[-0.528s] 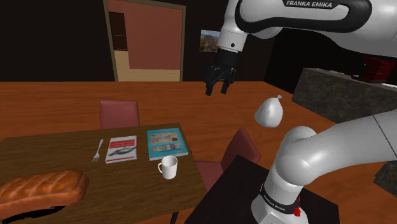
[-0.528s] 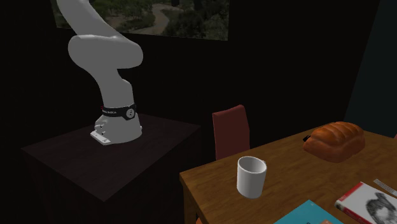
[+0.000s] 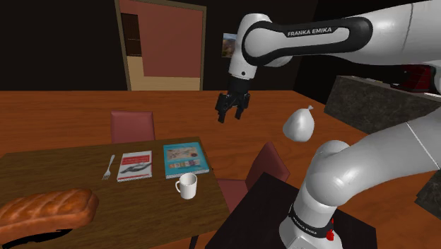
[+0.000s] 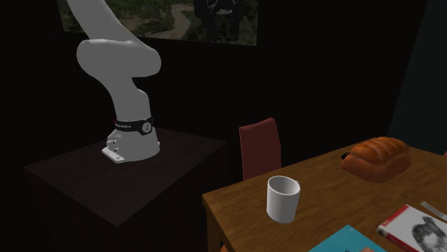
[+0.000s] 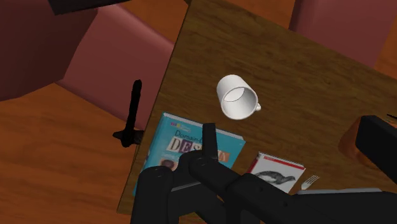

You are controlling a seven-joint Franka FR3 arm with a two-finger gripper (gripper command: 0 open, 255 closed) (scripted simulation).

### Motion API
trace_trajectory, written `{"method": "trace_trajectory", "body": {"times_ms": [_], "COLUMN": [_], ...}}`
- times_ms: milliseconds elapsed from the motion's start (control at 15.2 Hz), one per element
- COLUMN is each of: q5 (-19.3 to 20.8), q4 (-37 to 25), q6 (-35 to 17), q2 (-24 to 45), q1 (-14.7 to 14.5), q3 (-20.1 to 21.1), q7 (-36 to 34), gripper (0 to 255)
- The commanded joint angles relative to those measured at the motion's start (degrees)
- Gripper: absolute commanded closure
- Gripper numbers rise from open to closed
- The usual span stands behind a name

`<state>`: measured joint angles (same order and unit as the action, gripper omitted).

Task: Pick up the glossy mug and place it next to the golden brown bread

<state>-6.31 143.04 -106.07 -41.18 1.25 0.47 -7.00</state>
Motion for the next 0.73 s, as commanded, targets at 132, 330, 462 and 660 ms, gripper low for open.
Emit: {"method": "trace_trajectory", "body": {"times_ms": [132,330,462,660], "q5": [-0.22,-0.37,-0.47,-0.61], "q4": [3.12,4.64,5.22,5.46], "q6": [-8.48,-14.81,-19.01,-25.20], "q2": [5.59,10.67,14.46,20.69], "q1": [-0.15,-0.26,-0.32,-0.44], "q3": [0.55,0.84,1.02,1.23], "q7": [0.50,0.92,1.20,1.61], "gripper": [0,0,0,0]}}
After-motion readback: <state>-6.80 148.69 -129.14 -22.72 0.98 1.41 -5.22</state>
